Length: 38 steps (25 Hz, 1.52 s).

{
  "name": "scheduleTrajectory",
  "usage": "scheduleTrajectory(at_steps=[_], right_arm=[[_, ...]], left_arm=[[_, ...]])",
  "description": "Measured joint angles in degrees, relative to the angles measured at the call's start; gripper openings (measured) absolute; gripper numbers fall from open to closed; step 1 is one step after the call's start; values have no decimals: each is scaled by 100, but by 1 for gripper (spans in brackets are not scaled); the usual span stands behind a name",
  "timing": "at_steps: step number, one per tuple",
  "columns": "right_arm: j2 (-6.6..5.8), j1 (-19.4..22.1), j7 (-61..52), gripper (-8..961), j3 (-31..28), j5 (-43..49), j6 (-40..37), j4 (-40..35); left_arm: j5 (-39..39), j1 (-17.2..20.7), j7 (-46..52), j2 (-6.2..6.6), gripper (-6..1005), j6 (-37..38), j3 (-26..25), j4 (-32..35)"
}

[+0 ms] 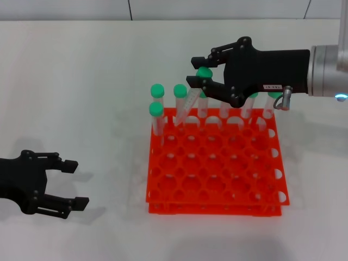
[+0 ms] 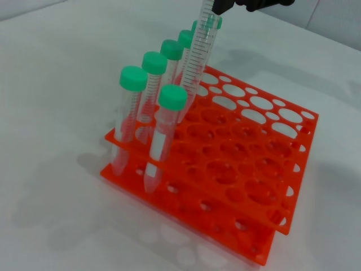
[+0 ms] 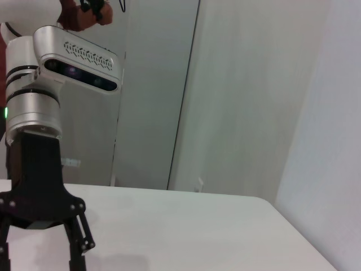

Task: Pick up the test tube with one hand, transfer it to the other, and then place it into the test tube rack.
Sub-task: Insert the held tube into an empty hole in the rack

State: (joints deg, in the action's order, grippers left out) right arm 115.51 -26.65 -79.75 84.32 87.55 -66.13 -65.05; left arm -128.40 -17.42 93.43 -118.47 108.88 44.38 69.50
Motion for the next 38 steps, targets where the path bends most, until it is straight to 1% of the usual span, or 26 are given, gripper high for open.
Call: scheduleTrajectory(at_steps=[12,23,38], right_arm=[[27,140,147,279,53,130,12,-157],[24,241,243,279,170,124,13,-261],[30,188,289,280,224,135,158,-272]], left_arm=[[-61,-73,-9,-3,889,2,0,-85],[-62,-113,-9,-18,889,0,0,-149],[-61,-120,-13,-37,889,-8,0,-165]])
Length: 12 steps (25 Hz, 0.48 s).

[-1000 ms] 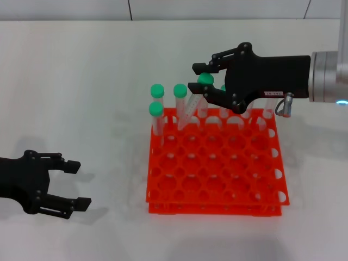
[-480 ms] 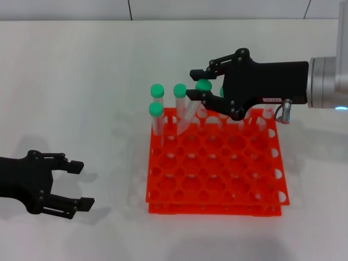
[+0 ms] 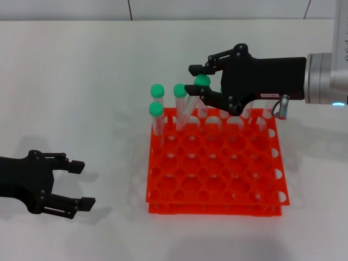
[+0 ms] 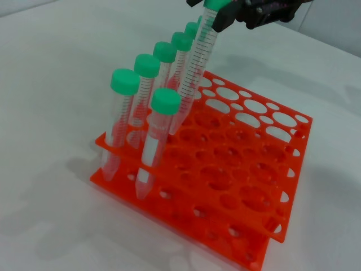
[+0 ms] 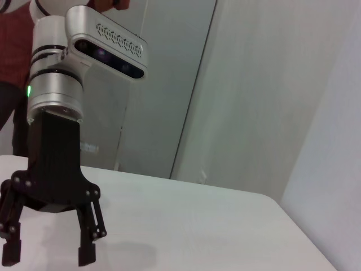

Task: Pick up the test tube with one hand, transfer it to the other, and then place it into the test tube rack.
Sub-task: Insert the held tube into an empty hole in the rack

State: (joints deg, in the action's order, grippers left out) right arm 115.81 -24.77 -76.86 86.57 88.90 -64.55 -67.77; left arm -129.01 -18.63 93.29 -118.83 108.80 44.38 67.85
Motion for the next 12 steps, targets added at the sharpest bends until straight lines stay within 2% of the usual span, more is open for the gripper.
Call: scheduleTrajectory(at_steps=[12], right_arm=[[-26,-22,3,280,112,0,173,-2]], left_arm=[[0,-36,-5,14,890,-54,0,-69]])
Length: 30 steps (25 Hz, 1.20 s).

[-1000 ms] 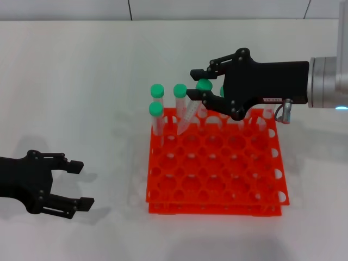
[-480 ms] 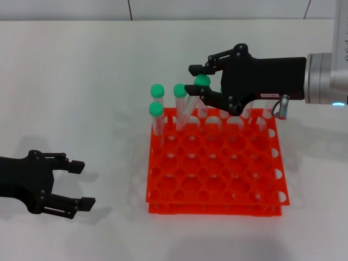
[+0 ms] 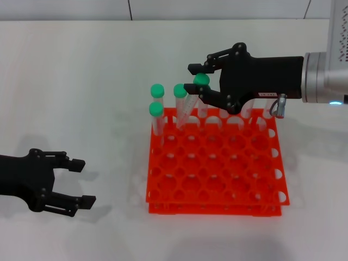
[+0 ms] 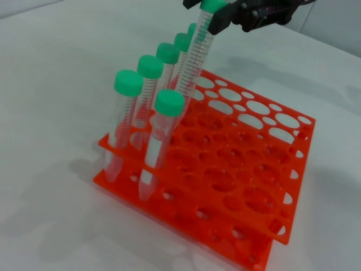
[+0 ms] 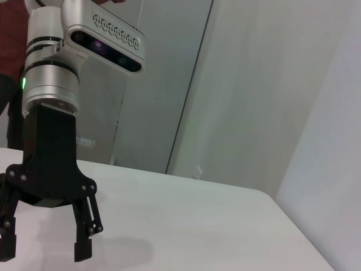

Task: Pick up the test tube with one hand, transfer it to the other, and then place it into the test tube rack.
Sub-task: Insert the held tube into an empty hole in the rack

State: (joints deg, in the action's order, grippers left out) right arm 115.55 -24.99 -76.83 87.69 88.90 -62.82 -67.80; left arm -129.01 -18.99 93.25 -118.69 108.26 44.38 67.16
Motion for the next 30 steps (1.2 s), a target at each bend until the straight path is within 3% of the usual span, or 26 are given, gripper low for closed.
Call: scheduleTrajectory(at_steps=[30], right_arm=[[9,-40,0,280,176,-6,97,100]], left_arm=[[-10,-61,-69,-13,889,-7,0,-139]])
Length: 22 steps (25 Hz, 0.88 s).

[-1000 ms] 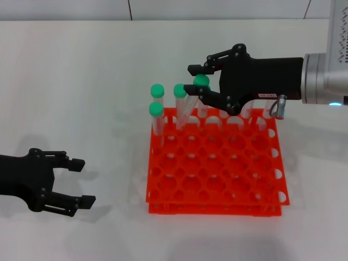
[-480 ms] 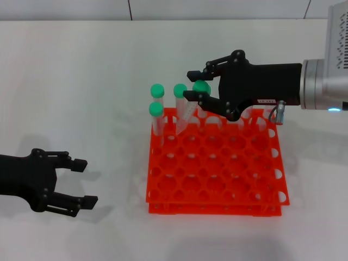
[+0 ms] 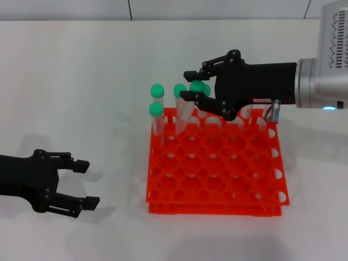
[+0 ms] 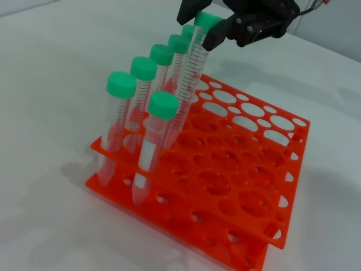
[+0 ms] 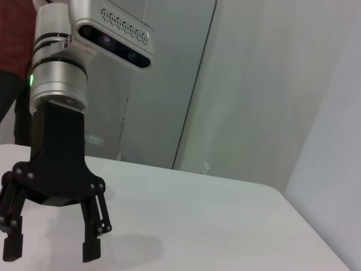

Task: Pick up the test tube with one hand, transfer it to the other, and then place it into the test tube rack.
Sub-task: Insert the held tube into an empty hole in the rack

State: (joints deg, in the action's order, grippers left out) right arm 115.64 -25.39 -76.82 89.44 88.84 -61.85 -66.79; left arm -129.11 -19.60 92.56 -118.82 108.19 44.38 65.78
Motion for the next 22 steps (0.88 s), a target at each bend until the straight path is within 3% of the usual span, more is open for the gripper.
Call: scheduleTrajectory(at_steps=[22], right_arm=[[-7,-18,10,279,291,11,256,1]], left_arm=[[1,-9,-105,0,890,-9,0,-103]])
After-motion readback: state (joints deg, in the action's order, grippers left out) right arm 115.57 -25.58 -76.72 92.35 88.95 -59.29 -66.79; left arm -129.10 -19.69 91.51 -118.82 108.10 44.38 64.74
